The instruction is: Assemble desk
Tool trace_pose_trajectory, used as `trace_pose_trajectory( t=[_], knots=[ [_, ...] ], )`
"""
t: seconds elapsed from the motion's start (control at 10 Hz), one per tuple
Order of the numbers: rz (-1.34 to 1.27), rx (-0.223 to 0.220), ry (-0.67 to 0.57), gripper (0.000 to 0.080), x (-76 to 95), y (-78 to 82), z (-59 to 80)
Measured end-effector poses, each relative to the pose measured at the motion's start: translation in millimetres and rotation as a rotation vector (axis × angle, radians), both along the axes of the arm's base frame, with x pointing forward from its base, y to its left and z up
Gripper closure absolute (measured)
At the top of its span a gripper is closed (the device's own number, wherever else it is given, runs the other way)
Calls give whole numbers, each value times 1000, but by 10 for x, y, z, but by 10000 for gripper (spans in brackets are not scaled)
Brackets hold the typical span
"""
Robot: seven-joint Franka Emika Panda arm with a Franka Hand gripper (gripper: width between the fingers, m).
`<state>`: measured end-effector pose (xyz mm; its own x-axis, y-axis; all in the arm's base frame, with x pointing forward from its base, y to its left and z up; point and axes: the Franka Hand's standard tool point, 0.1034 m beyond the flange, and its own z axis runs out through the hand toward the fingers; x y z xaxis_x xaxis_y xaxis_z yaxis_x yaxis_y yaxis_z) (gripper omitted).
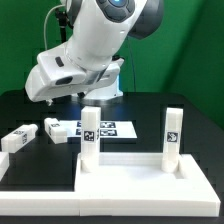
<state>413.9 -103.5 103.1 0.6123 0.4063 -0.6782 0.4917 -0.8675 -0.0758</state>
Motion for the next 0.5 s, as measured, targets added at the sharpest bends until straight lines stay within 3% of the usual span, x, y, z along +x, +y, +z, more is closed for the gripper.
trace_pose_trajectory(
  t=[0.1, 0.3, 0.5],
  knots=[
    [-22, -11, 6, 150, -40, -40, -35],
    [-99, -80, 90, 150, -266, -272, -273],
    [-119, -112, 131, 150, -282, -263, -456]
  ],
)
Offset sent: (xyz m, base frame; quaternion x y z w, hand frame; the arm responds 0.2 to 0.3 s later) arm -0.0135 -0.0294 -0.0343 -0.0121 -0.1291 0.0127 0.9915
